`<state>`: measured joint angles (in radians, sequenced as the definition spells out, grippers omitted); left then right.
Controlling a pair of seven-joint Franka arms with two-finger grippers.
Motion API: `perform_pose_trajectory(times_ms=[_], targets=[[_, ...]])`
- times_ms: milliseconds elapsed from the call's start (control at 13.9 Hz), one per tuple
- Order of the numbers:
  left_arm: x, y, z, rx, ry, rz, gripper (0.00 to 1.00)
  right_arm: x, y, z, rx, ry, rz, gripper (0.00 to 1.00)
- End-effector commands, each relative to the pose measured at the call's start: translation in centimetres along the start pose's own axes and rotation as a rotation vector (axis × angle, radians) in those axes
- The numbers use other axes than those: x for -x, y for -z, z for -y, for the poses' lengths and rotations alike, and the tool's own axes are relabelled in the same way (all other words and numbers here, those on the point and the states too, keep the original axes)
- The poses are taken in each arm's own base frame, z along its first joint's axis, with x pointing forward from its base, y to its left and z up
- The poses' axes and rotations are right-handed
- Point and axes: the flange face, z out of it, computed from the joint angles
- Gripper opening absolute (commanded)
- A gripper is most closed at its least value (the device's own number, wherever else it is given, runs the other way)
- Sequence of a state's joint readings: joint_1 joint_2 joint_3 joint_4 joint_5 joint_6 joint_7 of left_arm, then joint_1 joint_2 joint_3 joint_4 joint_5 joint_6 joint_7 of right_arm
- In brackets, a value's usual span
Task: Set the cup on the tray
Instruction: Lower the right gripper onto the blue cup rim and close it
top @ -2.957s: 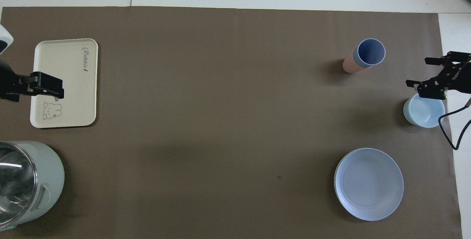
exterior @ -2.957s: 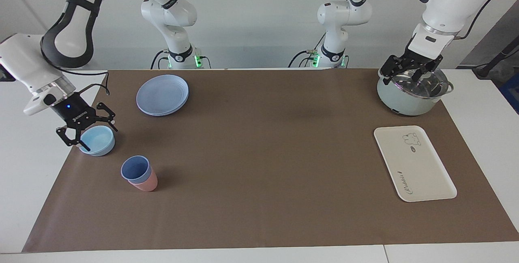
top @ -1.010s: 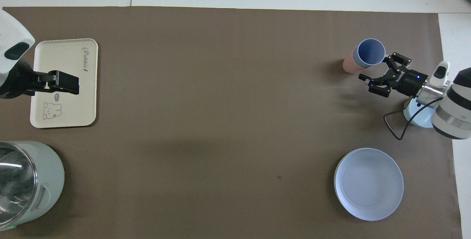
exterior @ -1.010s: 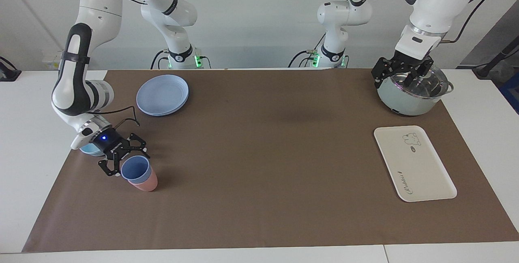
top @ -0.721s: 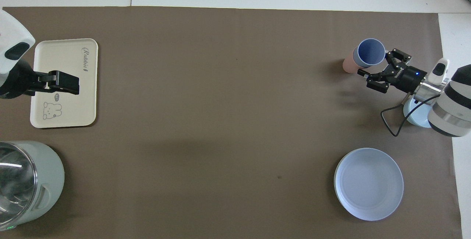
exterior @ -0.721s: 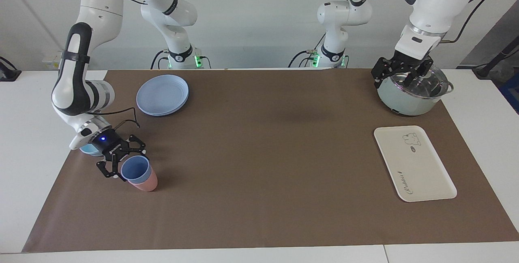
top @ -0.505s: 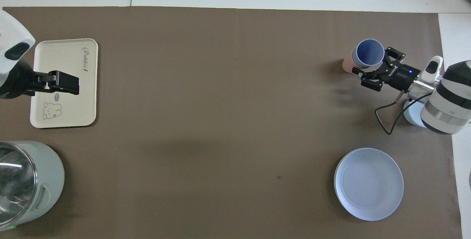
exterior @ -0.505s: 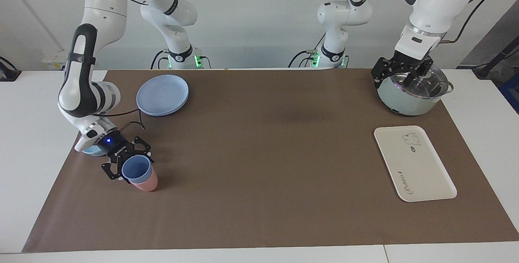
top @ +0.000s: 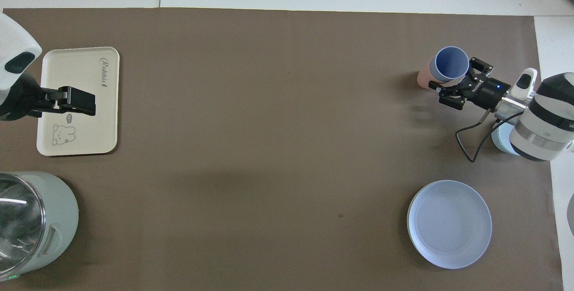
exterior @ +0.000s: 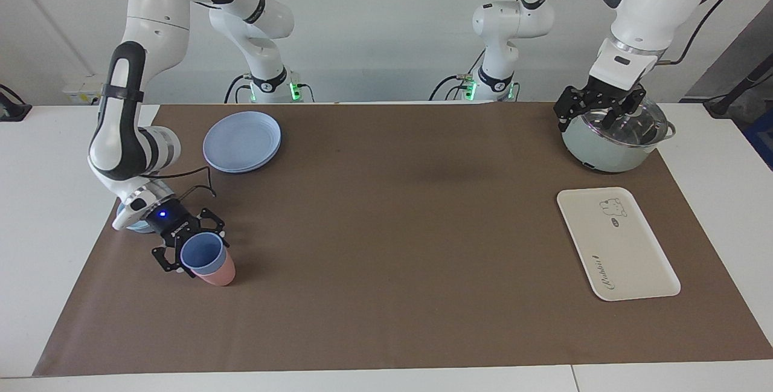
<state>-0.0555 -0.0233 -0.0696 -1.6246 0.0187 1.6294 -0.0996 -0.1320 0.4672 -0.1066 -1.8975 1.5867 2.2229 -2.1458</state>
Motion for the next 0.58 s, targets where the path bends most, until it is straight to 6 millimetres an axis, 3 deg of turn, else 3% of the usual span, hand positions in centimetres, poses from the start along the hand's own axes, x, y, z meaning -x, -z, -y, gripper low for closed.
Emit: perform_pose_trajectory(times_ms=[0, 288, 361, 433, 505], targets=[[0.89, -0.20, -0.28, -0.007, -0.008, -0.020, 1.00, -0.34, -0.71, -0.43, 0.027, 0.017, -0.024, 1.00], [0.62, -0.19, -0.54, 0.001, -0.004, -0.041, 1.00, -0.45, -0.87, -0.41, 0.027, 0.018, -0.026, 0.97], [0.55, -0.23, -0.82, 0.004, -0.007, -0.049, 1.00, -0.45, -0.87, -0.40, 0.026, 0.021, -0.025, 0.89], [0.56, -0.14, -1.15, 0.005, -0.012, -0.052, 1.00, -0.44, -0.87, -0.40, 0.025, 0.033, -0.022, 0.41], [0.57, -0.14, -1.16, 0.005, -0.012, -0.052, 1.00, -0.81, -0.83, -0.57, 0.029, 0.039, -0.028, 0.00]])
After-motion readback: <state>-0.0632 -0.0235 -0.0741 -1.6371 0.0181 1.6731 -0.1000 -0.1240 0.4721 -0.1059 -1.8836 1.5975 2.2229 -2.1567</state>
